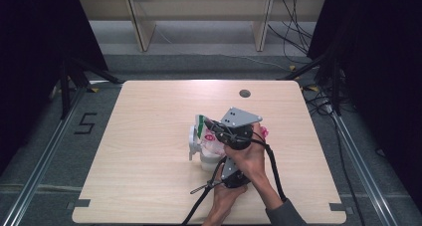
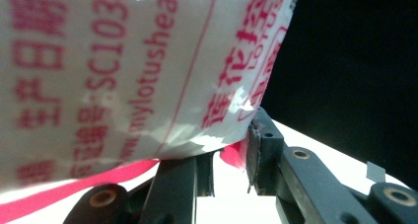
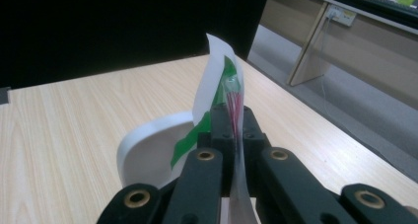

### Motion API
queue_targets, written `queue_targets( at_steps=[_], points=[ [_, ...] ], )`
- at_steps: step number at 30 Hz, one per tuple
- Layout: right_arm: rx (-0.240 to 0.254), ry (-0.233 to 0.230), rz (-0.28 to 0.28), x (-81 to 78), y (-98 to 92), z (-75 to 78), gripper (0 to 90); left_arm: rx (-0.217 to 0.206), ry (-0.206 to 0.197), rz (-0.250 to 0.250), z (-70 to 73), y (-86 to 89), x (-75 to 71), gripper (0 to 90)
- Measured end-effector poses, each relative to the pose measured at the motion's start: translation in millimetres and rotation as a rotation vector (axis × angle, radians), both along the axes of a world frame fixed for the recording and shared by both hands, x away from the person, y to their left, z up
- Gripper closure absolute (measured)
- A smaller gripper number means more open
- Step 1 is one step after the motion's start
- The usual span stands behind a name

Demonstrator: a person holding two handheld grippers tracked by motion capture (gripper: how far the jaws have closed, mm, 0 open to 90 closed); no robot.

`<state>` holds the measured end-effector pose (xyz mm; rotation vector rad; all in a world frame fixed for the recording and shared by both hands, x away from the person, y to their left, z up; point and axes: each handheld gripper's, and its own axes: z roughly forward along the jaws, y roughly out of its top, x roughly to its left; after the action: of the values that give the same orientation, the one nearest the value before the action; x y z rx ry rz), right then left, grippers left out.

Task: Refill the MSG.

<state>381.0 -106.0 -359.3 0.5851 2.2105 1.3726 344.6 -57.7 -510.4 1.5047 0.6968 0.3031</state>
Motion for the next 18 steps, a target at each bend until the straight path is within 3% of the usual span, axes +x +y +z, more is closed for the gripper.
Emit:
queue_targets(
  at_steps=[1, 2, 3, 6, 7, 11, 13, 14, 15, 16, 17, 18],
  points=[
    [0.007, -0.017, -0.009, 0.6, 0.3, -0.1, 89.8, 0.002, 0.008, 0.004, 0.4, 0.2, -0.2, 75.1],
    [0.011, -0.001, -0.007, 0.7, 0.8, -0.7, 89.8, 0.009, 0.017, 0.022, -0.3, 0.0, -0.3, 75.1],
    [-0.001, -0.005, -0.003, 2.5, 1.2, -2.1, 89.8, -0.011, 0.015, -0.003, -1.7, -2.0, 0.7, 75.0],
    [-0.005, 0.016, -0.006, 2.9, 1.1, -4.0, 89.8, -0.007, 0.01, -0.001, -1.9, -1.6, 0.6, 75.0],
    [-0.003, -0.01, -0.009, 2.8, 0.3, -2.8, 89.8, 0.0, 0.013, 0.008, -0.8, -1.3, -0.7, 75.1],
    [-0.01, -0.014, -0.007, 3.4, 1.5, -3.6, 89.8, 0.01, 0.006, -0.012, -1.9, -1.0, 1.0, 75.0],
    [-0.003, -0.008, -0.008, 3.6, 1.2, -3.5, 89.8, -0.013, 0.005, -0.029, -1.5, -2.0, 1.6, 75.1],
    [-0.009, -0.034, -0.01, 3.8, 0.5, -2.4, 89.8, 0.027, 0.006, 0.004, -0.5, 0.6, 0.2, 75.0],
    [0.003, -0.013, -0.008, 2.5, 1.0, -2.1, 89.8, 0.0, 0.0, -0.032, -1.0, -1.3, 1.9, 75.1],
    [0.001, -0.016, -0.008, 2.7, 1.3, -2.5, 89.8, 0.0, 0.008, -0.005, -1.2, -1.3, 0.8, 75.0],
    [-0.007, -0.015, -0.008, 3.2, 1.5, -3.3, 89.8, -0.011, 0.006, -0.028, -1.7, -2.6, 1.6, 75.0],
    [-0.009, -0.011, -0.009, 3.2, 1.8, -3.6, 89.8, 0.009, 0.003, -0.009, -1.8, -0.3, 0.9, 75.0]
  ],
)
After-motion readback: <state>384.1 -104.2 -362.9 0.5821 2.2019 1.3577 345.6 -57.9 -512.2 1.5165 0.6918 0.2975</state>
